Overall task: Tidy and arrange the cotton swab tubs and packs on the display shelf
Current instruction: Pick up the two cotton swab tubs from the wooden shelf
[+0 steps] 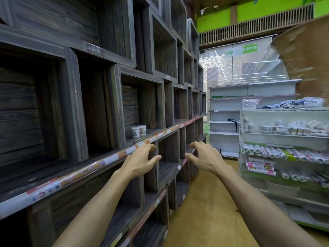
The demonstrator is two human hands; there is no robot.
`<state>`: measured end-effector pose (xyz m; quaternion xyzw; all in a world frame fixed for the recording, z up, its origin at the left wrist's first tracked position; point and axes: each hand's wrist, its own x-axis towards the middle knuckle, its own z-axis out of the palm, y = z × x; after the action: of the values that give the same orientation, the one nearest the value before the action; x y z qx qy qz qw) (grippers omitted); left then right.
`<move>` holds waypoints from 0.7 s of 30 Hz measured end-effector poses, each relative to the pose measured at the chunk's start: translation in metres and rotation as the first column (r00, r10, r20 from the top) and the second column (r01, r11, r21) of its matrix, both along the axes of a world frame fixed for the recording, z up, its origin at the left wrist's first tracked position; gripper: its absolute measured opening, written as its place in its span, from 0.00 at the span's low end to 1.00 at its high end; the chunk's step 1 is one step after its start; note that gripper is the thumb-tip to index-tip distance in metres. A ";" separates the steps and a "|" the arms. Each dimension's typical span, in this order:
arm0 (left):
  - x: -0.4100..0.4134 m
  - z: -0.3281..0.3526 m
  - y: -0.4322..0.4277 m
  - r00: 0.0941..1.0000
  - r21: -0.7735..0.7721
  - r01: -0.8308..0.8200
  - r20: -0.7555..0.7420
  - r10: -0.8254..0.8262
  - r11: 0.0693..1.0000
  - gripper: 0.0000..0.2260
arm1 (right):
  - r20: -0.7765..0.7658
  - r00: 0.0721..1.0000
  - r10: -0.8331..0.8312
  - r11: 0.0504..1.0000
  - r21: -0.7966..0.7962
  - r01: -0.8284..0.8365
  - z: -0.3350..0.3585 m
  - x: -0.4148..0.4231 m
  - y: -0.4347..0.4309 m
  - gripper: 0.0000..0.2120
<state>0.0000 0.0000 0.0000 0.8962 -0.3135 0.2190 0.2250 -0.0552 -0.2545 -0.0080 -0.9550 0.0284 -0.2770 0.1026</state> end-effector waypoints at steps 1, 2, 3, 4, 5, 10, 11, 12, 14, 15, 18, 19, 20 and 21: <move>0.000 -0.001 -0.003 1.000 -0.010 -0.004 -0.010 0.004 1.000 0.23 | 0.003 1.000 0.009 1.000 0.027 -0.010 -0.002 0.001 -0.002 0.27; 0.001 -0.002 -0.005 1.000 -0.026 -0.010 -0.013 0.010 1.000 0.23 | 0.003 1.000 0.017 0.999 0.045 -0.017 -0.003 0.002 -0.004 0.27; 0.002 -0.006 -0.006 1.000 -0.043 -0.015 -0.011 0.014 0.999 0.22 | 0.003 1.000 0.025 0.999 0.045 -0.025 -0.007 0.005 -0.007 0.26; 0.003 -0.009 -0.008 1.000 -0.054 -0.024 -0.015 0.023 0.998 0.22 | -0.015 1.000 0.025 0.999 0.043 -0.024 -0.010 0.006 -0.009 0.25; 0.005 -0.013 -0.010 0.999 -0.073 -0.027 -0.020 0.026 0.997 0.22 | -0.026 0.999 0.028 0.999 0.037 -0.027 -0.014 0.010 -0.012 0.25; 0.023 -0.031 -0.019 0.999 -0.155 -0.032 -0.048 0.025 0.987 0.19 | -0.060 0.996 0.060 0.995 0.080 -0.055 -0.034 0.033 -0.023 0.22; 0.030 -0.034 -0.022 0.998 -0.175 -0.026 -0.057 0.016 0.984 0.18 | -0.063 0.996 0.068 0.994 0.091 -0.062 -0.038 0.040 -0.026 0.20; 0.036 -0.036 -0.024 0.998 -0.197 -0.020 -0.070 0.006 0.980 0.18 | -0.071 0.995 0.076 0.992 0.103 -0.069 -0.042 0.046 -0.028 0.20; 0.051 -0.040 -0.030 0.996 -0.252 -0.016 -0.091 -0.007 0.967 0.17 | -0.077 0.993 0.092 0.989 0.123 -0.082 -0.048 0.061 -0.033 0.19; 0.059 -0.043 -0.033 0.995 -0.277 -0.011 -0.096 -0.016 0.961 0.17 | -0.076 0.992 0.099 0.987 0.134 -0.088 -0.050 0.069 -0.035 0.19; 0.092 -0.050 -0.041 0.992 -0.334 0.005 -0.118 -0.047 0.943 0.16 | -0.075 0.991 0.110 0.982 0.159 -0.097 -0.052 0.101 -0.043 0.20; 0.104 -0.052 -0.044 0.991 -0.347 0.006 -0.125 -0.053 0.938 0.15 | -0.076 0.991 0.114 0.982 0.159 -0.101 -0.052 0.113 -0.045 0.20; 0.119 -0.054 -0.046 0.990 -0.355 0.007 -0.131 -0.057 0.935 0.15 | -0.083 0.990 0.115 0.982 0.156 -0.101 -0.052 0.127 -0.047 0.21; 0.135 -0.056 -0.049 0.990 -0.359 0.008 -0.128 -0.058 0.933 0.15 | -0.082 0.990 0.118 0.983 0.149 -0.105 -0.051 0.142 -0.049 0.21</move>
<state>0.1352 -0.0490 -0.0558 0.8477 -0.2673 0.2067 0.4090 0.0870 -0.3038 -0.0593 -0.9567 -0.0006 -0.2243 0.1856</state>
